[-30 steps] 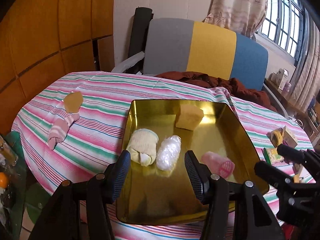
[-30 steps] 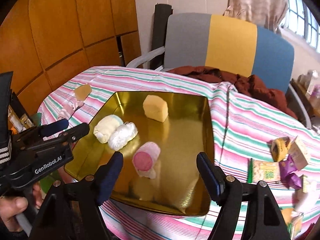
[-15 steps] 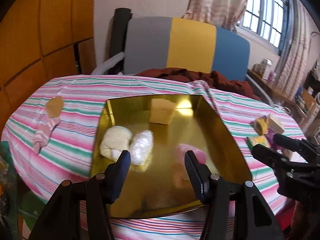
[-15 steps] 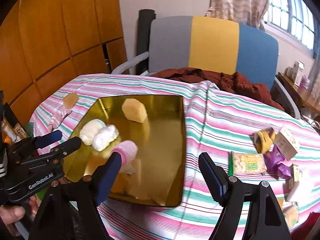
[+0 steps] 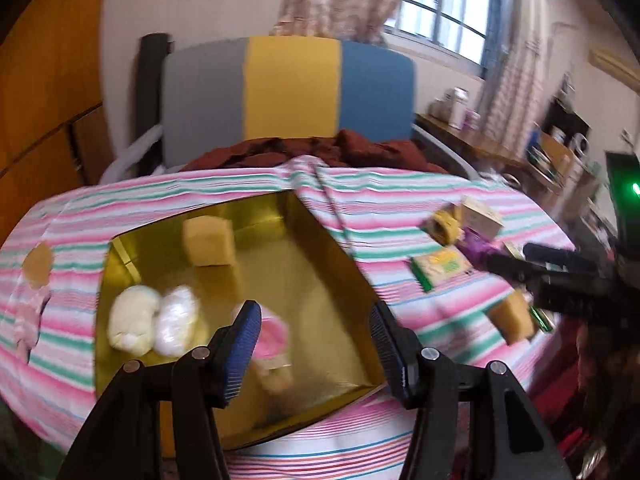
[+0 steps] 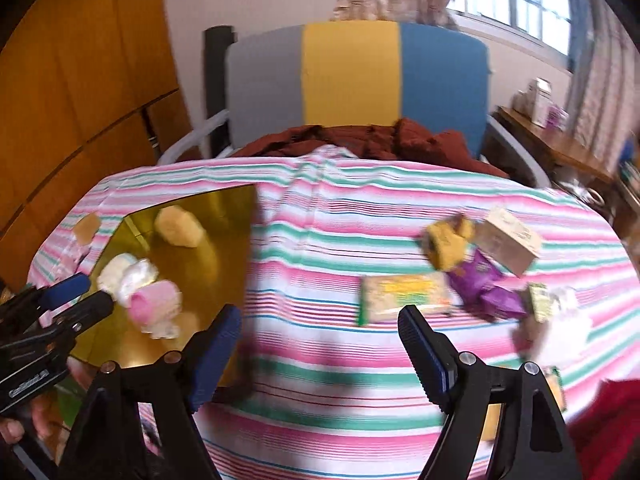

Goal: Organize objects
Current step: 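Move both tools back toward the yellow sponge and WEIDAN cracker packet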

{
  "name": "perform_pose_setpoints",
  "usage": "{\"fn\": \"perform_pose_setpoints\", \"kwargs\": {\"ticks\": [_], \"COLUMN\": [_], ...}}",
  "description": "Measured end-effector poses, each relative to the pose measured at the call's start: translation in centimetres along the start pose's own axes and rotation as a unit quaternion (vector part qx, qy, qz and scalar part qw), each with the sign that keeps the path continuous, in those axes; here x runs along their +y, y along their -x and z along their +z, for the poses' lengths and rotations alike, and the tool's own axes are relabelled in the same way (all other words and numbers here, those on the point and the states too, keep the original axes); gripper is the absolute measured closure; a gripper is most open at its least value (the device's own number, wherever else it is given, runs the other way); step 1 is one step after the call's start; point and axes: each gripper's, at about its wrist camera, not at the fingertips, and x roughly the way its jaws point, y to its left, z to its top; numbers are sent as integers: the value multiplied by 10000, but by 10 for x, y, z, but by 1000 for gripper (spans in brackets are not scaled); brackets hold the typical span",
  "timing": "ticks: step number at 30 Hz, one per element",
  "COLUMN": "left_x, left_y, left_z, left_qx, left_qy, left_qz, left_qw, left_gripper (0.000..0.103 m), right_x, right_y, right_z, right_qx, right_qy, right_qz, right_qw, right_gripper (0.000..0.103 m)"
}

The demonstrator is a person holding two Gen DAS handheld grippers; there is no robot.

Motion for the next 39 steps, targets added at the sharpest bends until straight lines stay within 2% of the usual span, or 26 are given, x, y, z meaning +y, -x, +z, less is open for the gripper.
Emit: {"fn": "perform_pose_setpoints", "kwargs": {"ticks": [4,8,11,14,18,21,23,26,27,30,39], "left_x": [-28,-56,-76,-95,-126,-156,-178,-200,-208,-222,-244], "left_y": [-8,-20,-32,-46,-71,-86,-94,-102,-103,-114,-155], "left_z": [2,2,2,2,4,1,-5,-13,-16,-18,-13], "left_qx": [142,332,604,831,1230,1336,1408,1388,1341,1387,1554], "left_qy": [-364,-679,-763,-852,-816,-1213,-1613,-2191,-2460,-2818,-3043], "left_qz": [-492,-819,-1251,-1474,-1935,-2058,-2226,-2251,-2321,-2372,-2509], "left_qw": [9980,9938,9874,9819,9699,9618,9511,9392,9315,9193,9057], "left_gripper": [46,46,46,47,47,46,43,31,26,24,24], "right_x": [-45,-92,-130,-157,-189,-200,-205,-208,-209,-213,-226], "right_y": [9,19,29,35,44,48,50,50,49,47,37], "right_z": [-2,-5,-10,-13,-17,-19,-21,-23,-23,-27,-33], "right_qx": [47,111,151,207,209,166,168,206,220,258,516], "right_qy": [-345,-706,-1104,-1416,-1854,-2022,-2089,-2091,-2086,-2152,-2277], "right_qz": [-324,-658,-856,-1062,-1259,-1292,-1256,-1186,-1158,-1103,-1022], "right_qw": [9989,9953,9901,9840,9743,9706,9697,9705,9709,9700,9670], "right_gripper": [19,19,18,18,18,16,16,16,16,15,13]}}
